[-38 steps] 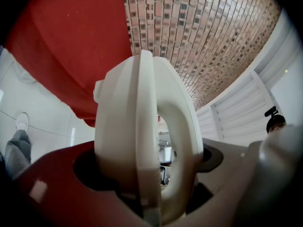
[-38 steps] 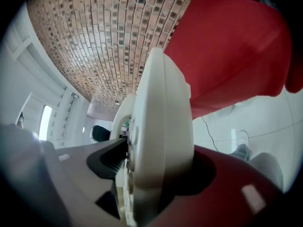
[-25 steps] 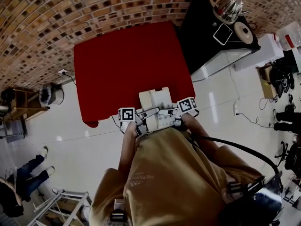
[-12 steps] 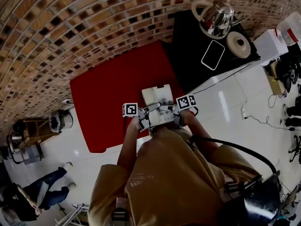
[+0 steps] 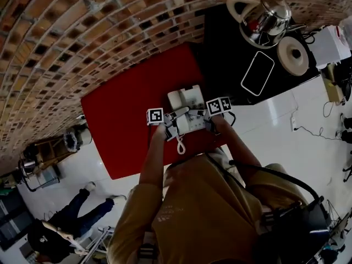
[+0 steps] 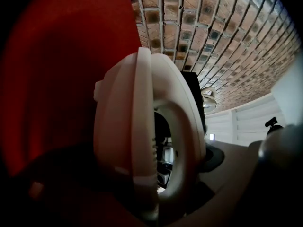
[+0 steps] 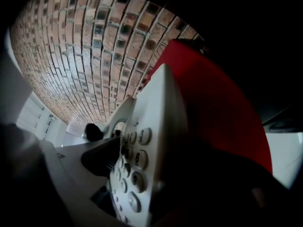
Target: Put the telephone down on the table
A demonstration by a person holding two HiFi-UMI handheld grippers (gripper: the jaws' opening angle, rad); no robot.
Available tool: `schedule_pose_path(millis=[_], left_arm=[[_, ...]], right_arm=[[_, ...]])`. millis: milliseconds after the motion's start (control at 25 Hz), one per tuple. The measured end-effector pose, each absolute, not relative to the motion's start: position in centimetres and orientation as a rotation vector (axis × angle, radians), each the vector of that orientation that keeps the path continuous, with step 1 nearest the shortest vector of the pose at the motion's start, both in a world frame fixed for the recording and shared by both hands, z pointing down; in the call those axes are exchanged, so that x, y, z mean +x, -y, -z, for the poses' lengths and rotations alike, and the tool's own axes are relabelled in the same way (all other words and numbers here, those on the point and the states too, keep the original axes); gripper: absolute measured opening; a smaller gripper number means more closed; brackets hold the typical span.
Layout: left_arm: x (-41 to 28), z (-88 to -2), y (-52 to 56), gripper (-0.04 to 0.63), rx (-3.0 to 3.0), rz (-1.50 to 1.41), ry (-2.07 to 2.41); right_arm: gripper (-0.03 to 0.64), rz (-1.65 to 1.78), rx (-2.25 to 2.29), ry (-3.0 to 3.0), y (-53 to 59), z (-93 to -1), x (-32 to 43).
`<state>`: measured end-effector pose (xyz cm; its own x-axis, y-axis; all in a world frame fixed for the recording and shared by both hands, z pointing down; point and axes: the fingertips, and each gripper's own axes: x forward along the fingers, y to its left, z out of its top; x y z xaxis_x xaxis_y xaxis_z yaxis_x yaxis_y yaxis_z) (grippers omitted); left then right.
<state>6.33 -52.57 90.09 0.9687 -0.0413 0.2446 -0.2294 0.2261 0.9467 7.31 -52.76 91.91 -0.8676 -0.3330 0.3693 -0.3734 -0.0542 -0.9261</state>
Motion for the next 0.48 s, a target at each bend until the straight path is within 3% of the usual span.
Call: schedule_pose_path(millis=[320, 480], left_arm=[[4.9, -93.4, 53.4, 0.485, 1.599, -0.303, 0.29], [5.2, -92.6, 52.8, 0.506, 1.681, -0.425, 0.37]], right_arm=[[0.387, -2.034, 1.014, 2.269, 53.7, -92.2, 7.8], [0.387, -1.838, 1.176, 2.323, 54.2, -91.0, 10.0]])
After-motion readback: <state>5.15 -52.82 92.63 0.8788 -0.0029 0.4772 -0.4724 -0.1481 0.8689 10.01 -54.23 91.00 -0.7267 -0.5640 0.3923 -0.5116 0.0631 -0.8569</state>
